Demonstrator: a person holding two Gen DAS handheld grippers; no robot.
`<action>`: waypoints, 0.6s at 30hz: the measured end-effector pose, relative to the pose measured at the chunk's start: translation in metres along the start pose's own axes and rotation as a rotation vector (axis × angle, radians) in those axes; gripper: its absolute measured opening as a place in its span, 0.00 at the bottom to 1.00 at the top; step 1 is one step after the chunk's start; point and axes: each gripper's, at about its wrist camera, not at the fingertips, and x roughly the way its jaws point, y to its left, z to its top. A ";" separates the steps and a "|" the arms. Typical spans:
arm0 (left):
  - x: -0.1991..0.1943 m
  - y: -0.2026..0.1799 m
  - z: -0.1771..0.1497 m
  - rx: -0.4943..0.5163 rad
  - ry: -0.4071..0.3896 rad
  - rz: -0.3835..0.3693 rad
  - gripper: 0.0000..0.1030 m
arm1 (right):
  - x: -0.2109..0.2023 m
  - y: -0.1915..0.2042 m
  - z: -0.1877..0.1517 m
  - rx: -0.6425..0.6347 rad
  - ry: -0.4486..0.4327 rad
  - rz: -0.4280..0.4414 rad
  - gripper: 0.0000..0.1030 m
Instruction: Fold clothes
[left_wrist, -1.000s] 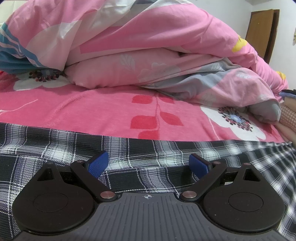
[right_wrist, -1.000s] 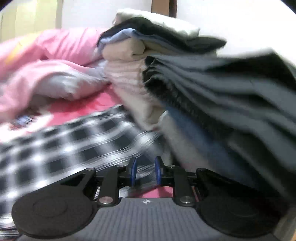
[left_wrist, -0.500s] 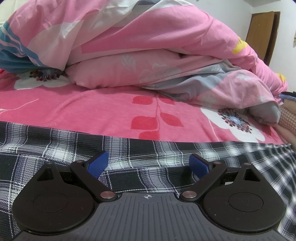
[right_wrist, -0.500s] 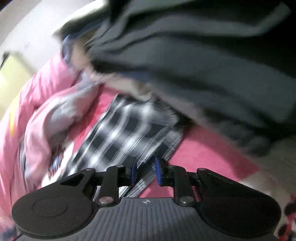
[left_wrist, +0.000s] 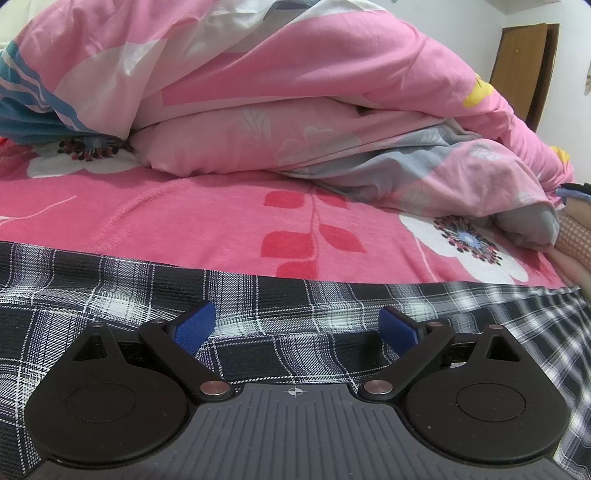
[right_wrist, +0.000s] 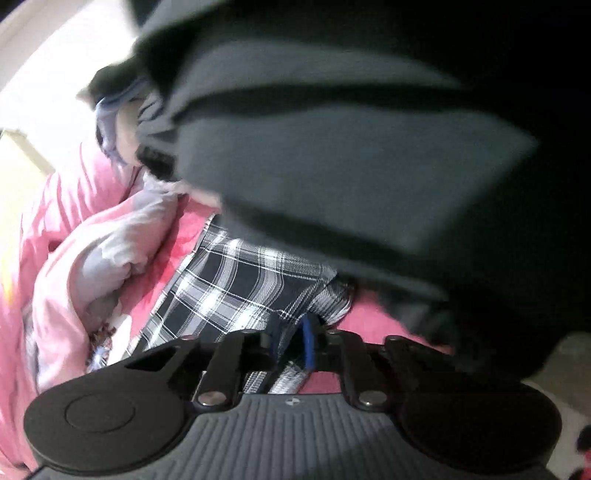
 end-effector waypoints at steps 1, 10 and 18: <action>0.000 0.000 0.000 0.000 0.000 0.000 0.93 | -0.002 0.001 -0.001 -0.017 -0.010 -0.001 0.00; -0.001 0.000 0.000 -0.002 -0.002 -0.001 0.94 | -0.001 0.000 -0.012 -0.145 -0.064 -0.079 0.00; -0.014 0.002 0.004 -0.017 -0.017 0.001 0.96 | -0.031 0.015 -0.017 -0.201 -0.118 -0.166 0.01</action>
